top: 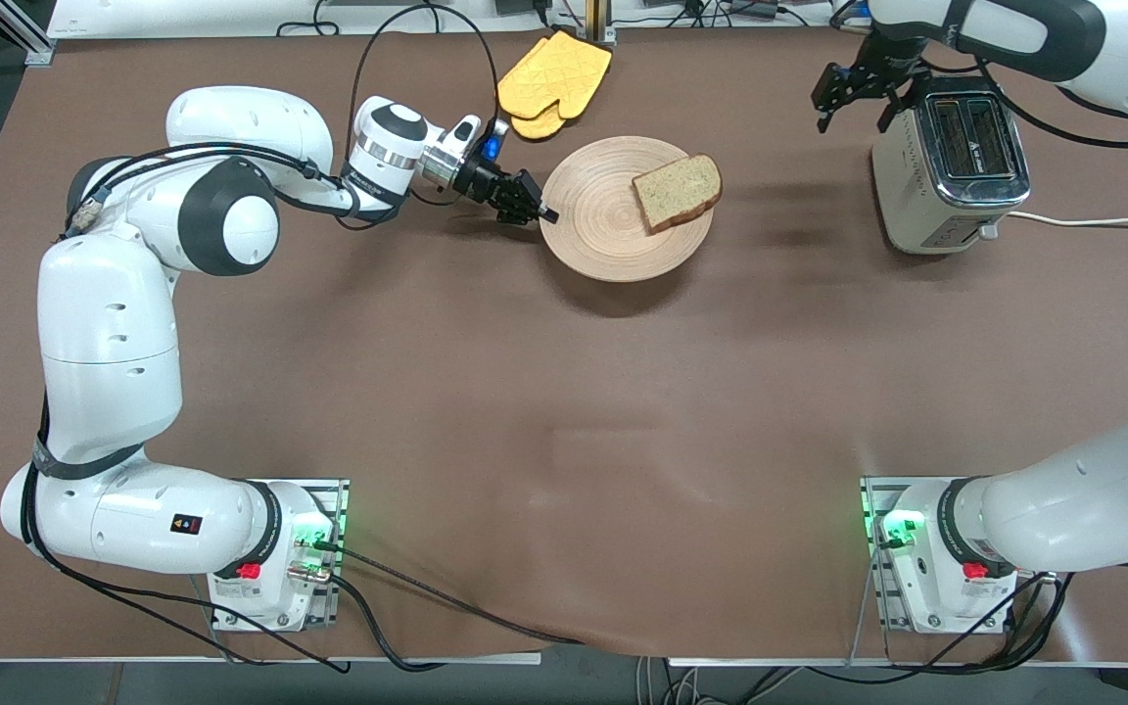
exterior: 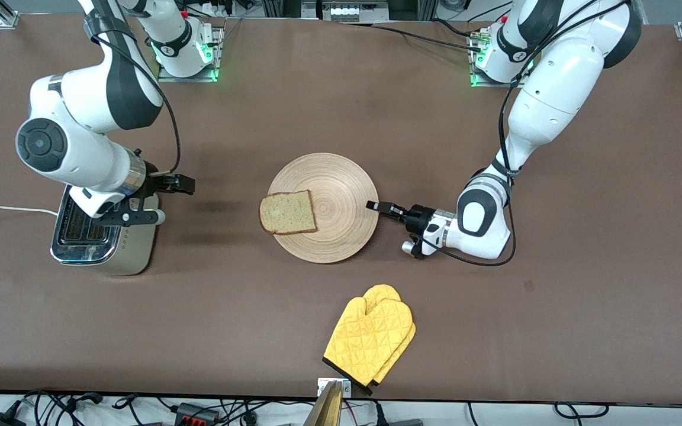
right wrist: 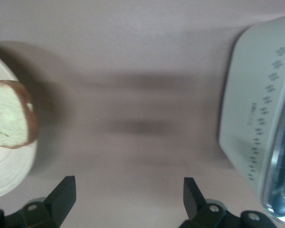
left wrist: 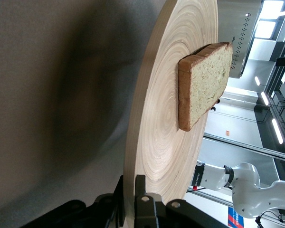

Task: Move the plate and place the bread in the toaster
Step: 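Lower the right gripper to the bread slice edge on the plate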

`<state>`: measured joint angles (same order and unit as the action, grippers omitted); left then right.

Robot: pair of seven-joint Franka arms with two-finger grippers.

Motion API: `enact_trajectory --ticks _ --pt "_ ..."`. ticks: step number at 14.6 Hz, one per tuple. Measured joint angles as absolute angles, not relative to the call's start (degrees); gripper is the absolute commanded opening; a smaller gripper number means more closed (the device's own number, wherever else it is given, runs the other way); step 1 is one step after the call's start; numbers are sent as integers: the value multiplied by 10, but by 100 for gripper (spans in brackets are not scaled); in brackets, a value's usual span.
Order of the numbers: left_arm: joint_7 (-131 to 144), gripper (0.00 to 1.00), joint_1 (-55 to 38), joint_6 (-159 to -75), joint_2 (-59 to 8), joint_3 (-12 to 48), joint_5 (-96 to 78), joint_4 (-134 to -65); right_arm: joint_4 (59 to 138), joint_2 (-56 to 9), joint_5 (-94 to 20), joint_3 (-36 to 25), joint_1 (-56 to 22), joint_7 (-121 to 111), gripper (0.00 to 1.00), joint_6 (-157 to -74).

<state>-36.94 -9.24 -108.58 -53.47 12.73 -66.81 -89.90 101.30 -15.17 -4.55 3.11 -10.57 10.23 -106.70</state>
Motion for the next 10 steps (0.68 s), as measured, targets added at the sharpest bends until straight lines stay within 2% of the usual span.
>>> enact_trajectory --ticks 6,9,10 --pt "-370 1 -105 -1093 -540 127 -668 -898 1013 -191 -64 31 -111 102 100 -1075" --pt "-370 4 -113 -1099 -540 127 -668 -898 1013 -210 -109 31 -116 100 100 -1097" --pt "-370 9 -115 -1100 -540 127 -668 -898 1013 -216 -113 31 -117 100 100 -1105"
